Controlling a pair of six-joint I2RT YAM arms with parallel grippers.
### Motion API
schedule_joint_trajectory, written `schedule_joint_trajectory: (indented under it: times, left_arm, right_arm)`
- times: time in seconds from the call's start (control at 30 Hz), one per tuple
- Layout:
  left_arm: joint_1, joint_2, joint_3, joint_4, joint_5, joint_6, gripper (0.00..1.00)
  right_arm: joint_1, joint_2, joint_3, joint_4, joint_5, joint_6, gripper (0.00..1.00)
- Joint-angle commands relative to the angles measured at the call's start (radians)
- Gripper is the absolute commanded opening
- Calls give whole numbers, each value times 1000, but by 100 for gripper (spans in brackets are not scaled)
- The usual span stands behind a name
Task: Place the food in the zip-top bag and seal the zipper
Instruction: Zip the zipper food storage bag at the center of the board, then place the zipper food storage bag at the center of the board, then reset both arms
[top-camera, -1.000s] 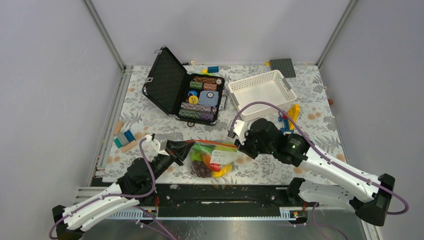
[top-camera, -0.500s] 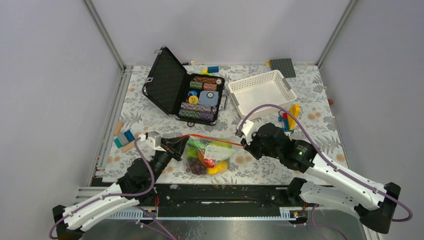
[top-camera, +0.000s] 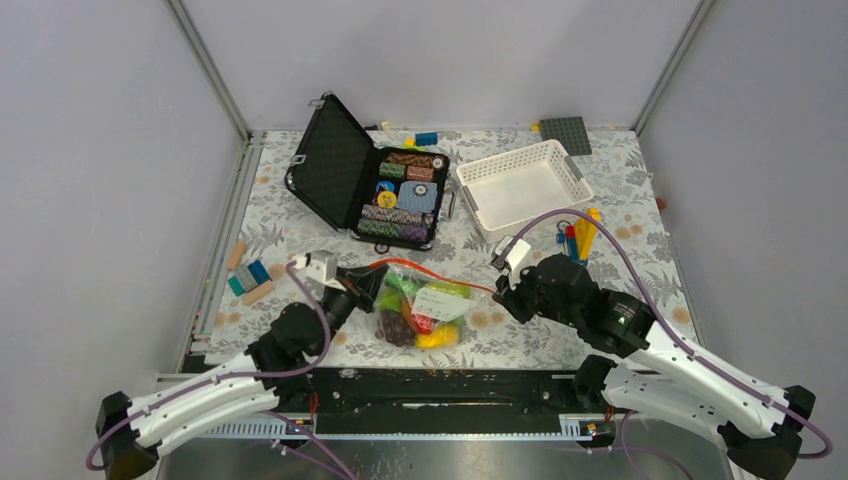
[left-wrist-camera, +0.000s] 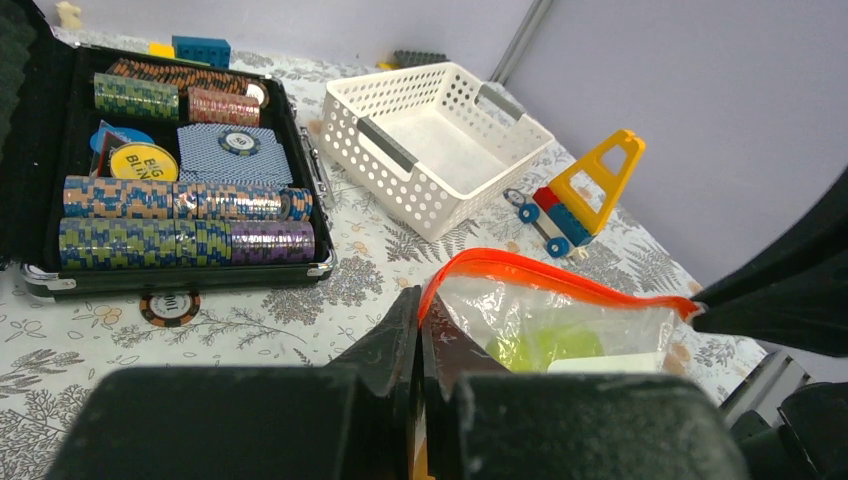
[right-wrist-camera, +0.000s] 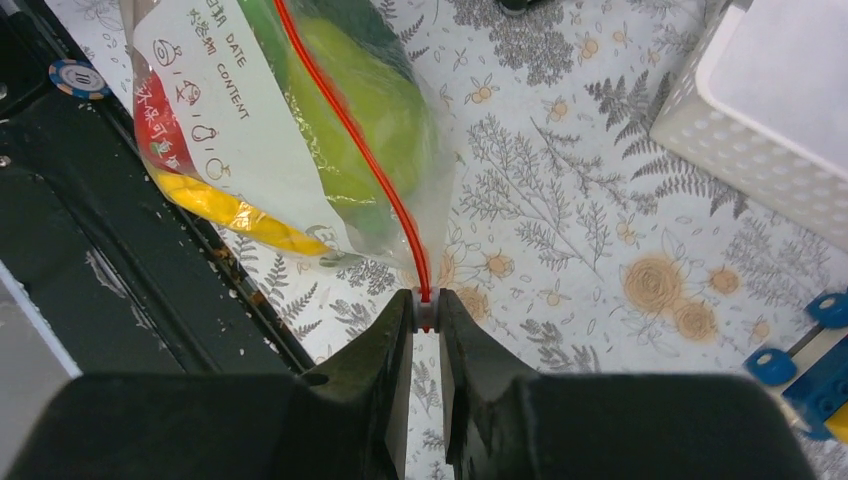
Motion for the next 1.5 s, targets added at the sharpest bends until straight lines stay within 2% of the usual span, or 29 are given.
schedule_joint_trajectory:
  times: [0.0,0.23,0.37,0.43,0.47,0.53,0.63,0.7,0.8,0.83,0.9,0.93,1.07,1.13,1.23,1.33,1.47]
  left_arm:
    - [9,193,152,67,-8,-66,0]
    - [49,564,345,51,128,-100,10]
    - [99,742,437,82,297,-130,11]
    - [126,817,477,99,392,-152,14]
    - [135,846,498,106,432,-163,23]
    - [146,892,523,119,511,-171,49]
    - [149,905,532,135,548,-175,97]
    - [150,877,526,136,546,-171,99]
    - [149,811,533,59,474,-159,99]
    - [148,787,549,5,443,-152,99]
    - [148,733,583,-100,377,-132,99]
    - [149,701,591,-144,355,-126,99]
    - [149,535,569,-249,312,-114,99]
    - [148,416,548,-297,243,-121,99]
    - [150,287,528,-447,-13,-160,99]
    - [158,240,565,-674,-285,-275,99]
    - [194,302,682,-973,-460,-435,99]
  right_arm:
    - [-10,-25,33,-82,41,141,0]
    - [-20,-22,82,-326,281,449,0]
    - [-49,-4,102,-447,424,565,0]
    - [-63,3,100,-482,486,594,0]
    - [-70,5,95,-500,529,613,0]
    - [-80,3,89,-512,562,633,6]
    - [-81,-13,92,-497,580,629,30]
    - [-81,-35,94,-469,583,607,42]
    - [-81,-84,91,-400,612,585,61]
    - [-81,-101,93,-371,628,580,70]
    - [-81,-145,90,-297,644,584,96]
    - [-81,-167,86,-255,644,579,99]
    - [-81,-254,39,-96,642,521,100]
    - [-81,-292,19,-43,654,491,100]
    - [-81,-325,14,-27,673,447,100]
    - [-81,-317,37,-85,781,478,100]
    - [-81,-270,99,-219,918,596,100]
